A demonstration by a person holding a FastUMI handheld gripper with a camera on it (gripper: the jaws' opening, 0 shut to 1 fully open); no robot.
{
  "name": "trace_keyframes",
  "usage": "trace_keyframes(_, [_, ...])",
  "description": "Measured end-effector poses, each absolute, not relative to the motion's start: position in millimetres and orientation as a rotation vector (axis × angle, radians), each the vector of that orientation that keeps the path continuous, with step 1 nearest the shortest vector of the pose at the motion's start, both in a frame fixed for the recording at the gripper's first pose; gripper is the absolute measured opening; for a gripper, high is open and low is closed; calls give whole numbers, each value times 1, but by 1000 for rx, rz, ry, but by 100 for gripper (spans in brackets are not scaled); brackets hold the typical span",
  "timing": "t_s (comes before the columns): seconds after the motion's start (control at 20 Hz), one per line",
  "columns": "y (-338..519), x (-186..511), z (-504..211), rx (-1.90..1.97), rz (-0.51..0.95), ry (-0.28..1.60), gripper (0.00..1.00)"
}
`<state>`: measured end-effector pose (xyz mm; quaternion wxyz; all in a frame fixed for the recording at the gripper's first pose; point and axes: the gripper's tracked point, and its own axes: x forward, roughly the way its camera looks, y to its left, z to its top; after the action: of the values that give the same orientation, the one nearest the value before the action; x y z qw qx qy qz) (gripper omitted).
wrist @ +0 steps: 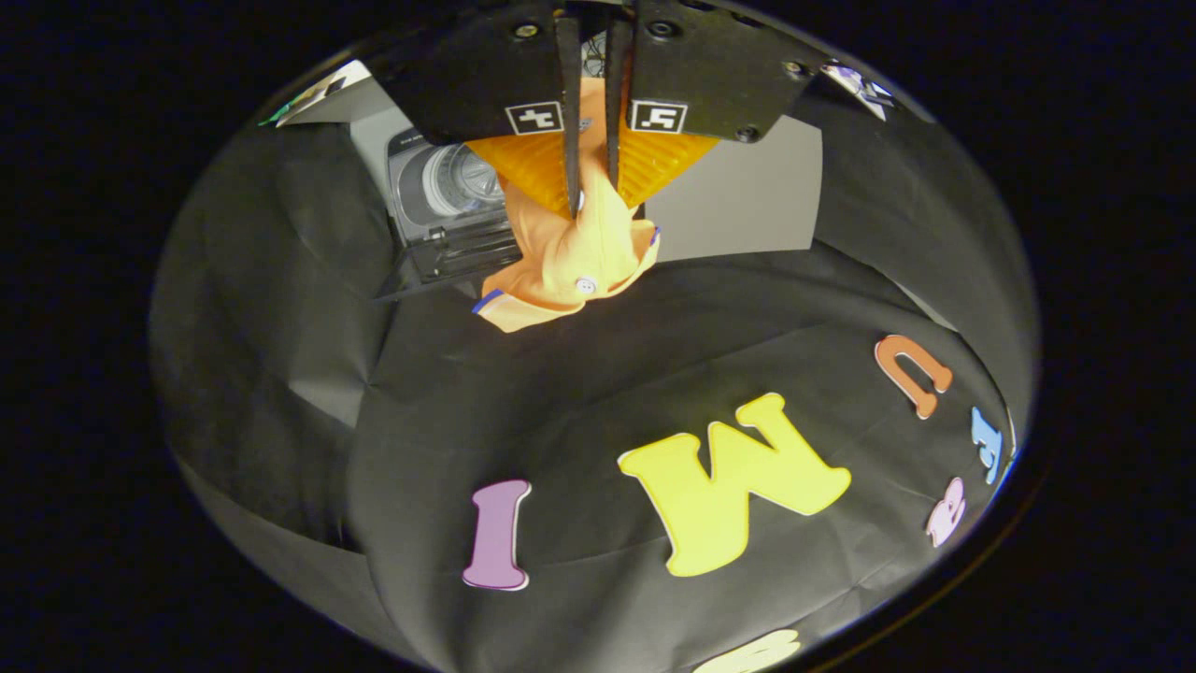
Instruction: Put the clothes into the washing machine and then close the washing machine lid.
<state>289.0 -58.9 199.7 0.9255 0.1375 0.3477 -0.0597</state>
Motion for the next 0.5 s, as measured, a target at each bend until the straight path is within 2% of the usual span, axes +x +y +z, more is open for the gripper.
trace_keyframes(0.5, [-113, 269, 156, 314, -114, 745, 13])
